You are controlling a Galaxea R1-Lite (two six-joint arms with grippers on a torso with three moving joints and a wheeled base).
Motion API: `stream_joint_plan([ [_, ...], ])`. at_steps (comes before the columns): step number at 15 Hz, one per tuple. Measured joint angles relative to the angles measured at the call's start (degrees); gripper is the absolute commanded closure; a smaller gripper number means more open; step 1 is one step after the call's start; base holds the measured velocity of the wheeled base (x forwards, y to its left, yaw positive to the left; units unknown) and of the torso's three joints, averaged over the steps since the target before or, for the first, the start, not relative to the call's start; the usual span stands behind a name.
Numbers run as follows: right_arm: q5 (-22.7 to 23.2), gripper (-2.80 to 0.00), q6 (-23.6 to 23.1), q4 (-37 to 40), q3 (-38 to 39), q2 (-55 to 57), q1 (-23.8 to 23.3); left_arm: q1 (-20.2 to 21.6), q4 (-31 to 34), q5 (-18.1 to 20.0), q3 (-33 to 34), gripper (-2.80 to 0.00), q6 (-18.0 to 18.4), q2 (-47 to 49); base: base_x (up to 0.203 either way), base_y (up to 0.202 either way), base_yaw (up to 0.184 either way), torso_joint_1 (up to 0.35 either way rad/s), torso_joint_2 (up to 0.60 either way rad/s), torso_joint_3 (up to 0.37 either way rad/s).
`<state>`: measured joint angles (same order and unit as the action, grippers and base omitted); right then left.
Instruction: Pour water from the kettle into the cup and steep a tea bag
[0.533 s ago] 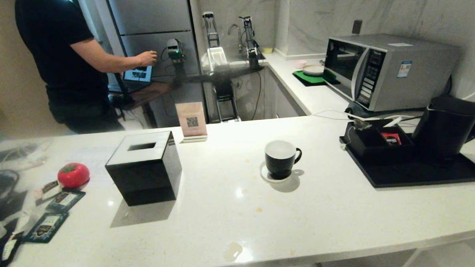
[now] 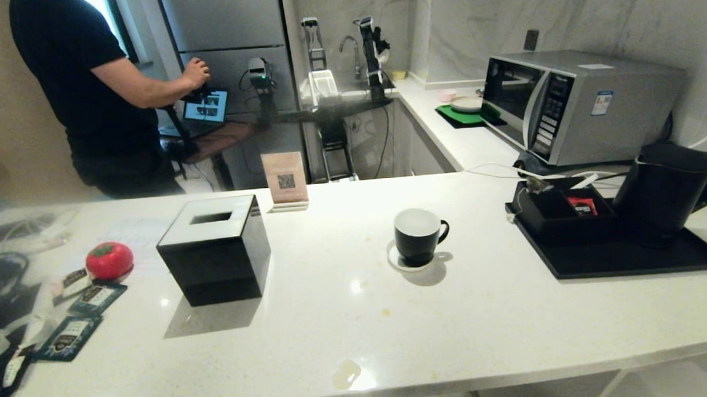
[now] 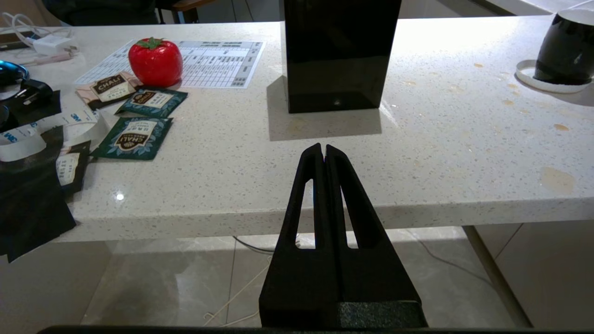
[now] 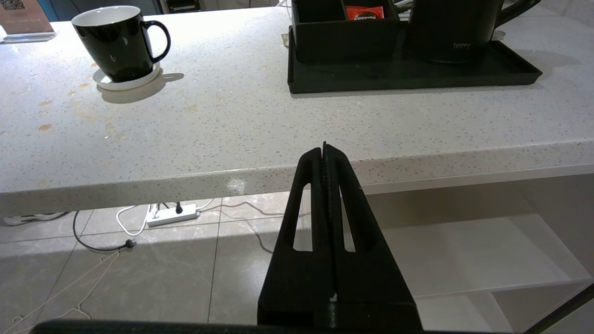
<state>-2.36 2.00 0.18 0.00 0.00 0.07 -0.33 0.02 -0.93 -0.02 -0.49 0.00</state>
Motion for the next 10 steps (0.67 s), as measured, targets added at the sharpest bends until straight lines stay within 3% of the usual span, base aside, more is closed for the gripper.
stream_joint_plan([
  [10,0.0,0.00,0.0,0.0,0.0,0.0,0.0,0.0,0.0,0.1,0.0,0.00,-0.1,0.0,0.000,0.000,0.000,0.000,0.00,0.000],
])
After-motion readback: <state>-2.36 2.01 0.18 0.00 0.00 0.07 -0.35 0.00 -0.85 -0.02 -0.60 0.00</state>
